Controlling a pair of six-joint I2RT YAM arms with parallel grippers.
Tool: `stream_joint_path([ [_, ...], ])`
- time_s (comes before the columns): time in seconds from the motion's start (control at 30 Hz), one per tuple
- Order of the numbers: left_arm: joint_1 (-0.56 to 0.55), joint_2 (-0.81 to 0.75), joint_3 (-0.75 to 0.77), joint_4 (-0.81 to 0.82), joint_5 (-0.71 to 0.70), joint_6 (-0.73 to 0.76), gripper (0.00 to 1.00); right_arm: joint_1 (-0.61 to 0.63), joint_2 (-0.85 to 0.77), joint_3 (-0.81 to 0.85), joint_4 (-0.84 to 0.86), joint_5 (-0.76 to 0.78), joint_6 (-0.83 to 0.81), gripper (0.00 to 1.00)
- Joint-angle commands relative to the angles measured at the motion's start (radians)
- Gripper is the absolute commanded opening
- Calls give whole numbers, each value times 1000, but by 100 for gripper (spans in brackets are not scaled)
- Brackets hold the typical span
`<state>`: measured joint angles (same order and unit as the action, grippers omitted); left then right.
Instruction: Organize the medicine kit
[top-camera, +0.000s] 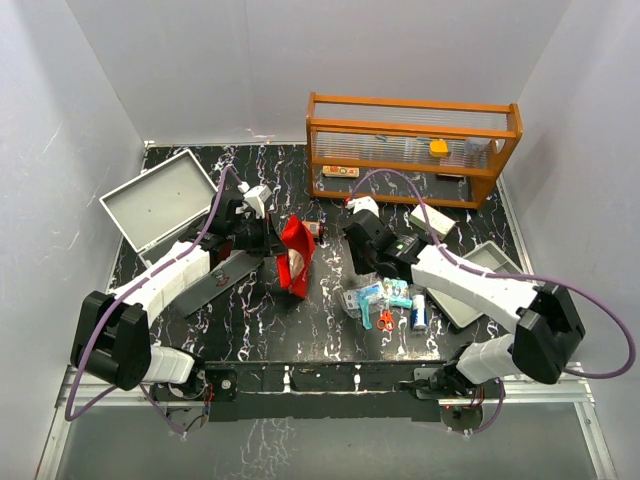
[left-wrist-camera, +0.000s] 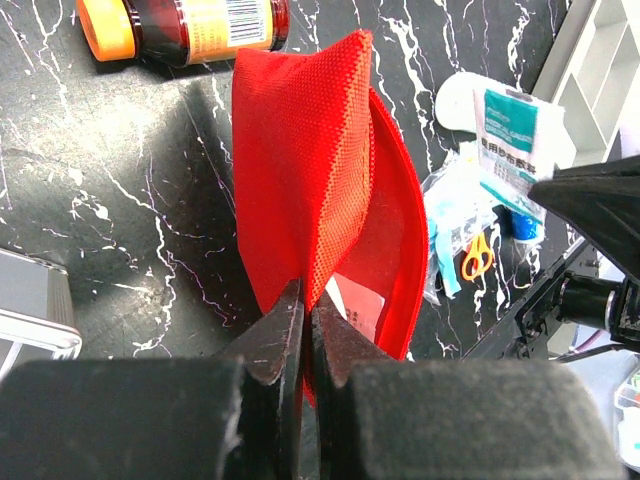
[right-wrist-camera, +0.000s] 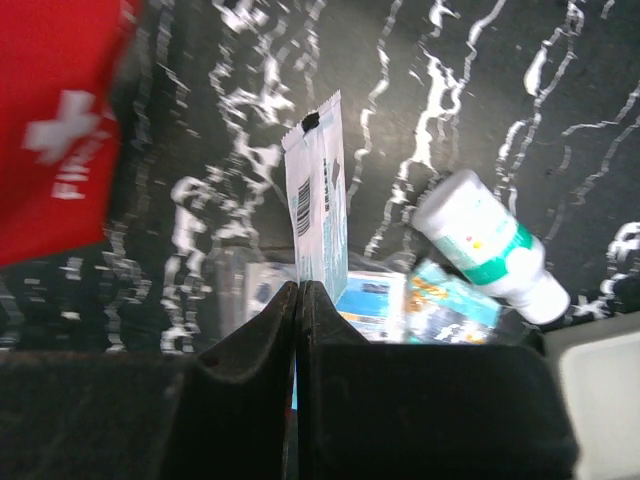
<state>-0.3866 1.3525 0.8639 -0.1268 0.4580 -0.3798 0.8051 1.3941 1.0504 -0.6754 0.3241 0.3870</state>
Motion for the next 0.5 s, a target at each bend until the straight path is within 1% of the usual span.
stream_joint_path([
  [0.0,-3,-4,3,31,31,-25,0,6,-101,30,174,-103,170,0],
  [0.13,-3,-1,8,41,39,-47,0,6,-165,4,298,-154,289,0],
  [0.23,-3,3,18,36,38,-59,0,6,-183,-1,379,-183,352,0],
  [0.47,-3,7,30,29,28,-109,0,15,-149,-11,524,-260,476,0],
])
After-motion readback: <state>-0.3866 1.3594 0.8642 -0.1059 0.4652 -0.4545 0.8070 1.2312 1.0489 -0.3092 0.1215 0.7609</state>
